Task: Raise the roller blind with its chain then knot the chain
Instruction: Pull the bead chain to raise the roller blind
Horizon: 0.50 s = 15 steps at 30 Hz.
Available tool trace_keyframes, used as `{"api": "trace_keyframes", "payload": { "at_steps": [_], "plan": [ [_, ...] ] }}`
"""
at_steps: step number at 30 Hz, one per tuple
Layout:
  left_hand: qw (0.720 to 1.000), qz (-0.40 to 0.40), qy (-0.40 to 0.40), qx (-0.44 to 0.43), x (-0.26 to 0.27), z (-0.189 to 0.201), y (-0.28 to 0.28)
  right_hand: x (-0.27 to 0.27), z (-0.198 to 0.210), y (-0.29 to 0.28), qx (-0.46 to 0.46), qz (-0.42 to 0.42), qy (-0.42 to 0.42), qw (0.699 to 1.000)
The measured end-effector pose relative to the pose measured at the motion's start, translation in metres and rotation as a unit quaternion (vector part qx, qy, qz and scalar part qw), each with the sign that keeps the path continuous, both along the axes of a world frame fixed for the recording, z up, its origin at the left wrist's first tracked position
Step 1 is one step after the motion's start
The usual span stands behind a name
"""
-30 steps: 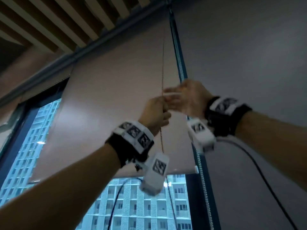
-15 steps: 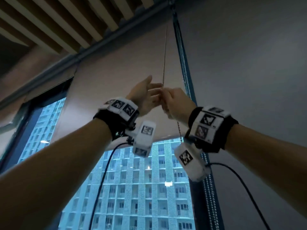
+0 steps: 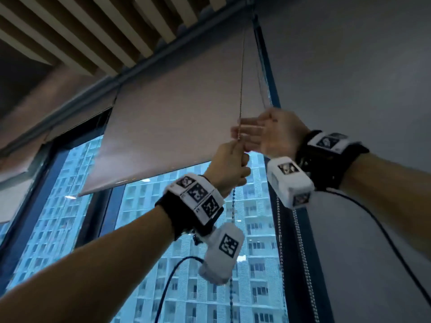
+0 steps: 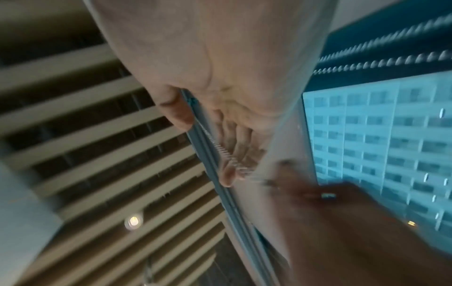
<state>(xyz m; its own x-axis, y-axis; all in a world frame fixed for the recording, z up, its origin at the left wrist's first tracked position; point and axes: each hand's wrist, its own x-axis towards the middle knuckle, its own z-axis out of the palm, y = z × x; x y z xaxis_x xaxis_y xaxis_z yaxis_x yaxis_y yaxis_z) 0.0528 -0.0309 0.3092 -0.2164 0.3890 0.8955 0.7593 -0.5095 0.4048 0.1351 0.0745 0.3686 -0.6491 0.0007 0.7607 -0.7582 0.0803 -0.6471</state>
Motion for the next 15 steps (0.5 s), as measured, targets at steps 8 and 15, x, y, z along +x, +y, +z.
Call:
{"api": "trace_keyframes", "payload": {
  "at_steps": [8, 15],
  "plan": [
    [0.986, -0.03, -0.023, -0.159, -0.045, -0.026, -0.033, -0.051, -0.005, -0.034, 0.057, -0.22, 0.148, 0.963],
    [0.989, -0.096, -0.092, -0.057, -0.024, 0.051, -0.039, -0.045, -0.064, -0.026, 0.235, -0.253, 0.101, 0.933]
  ]
}}
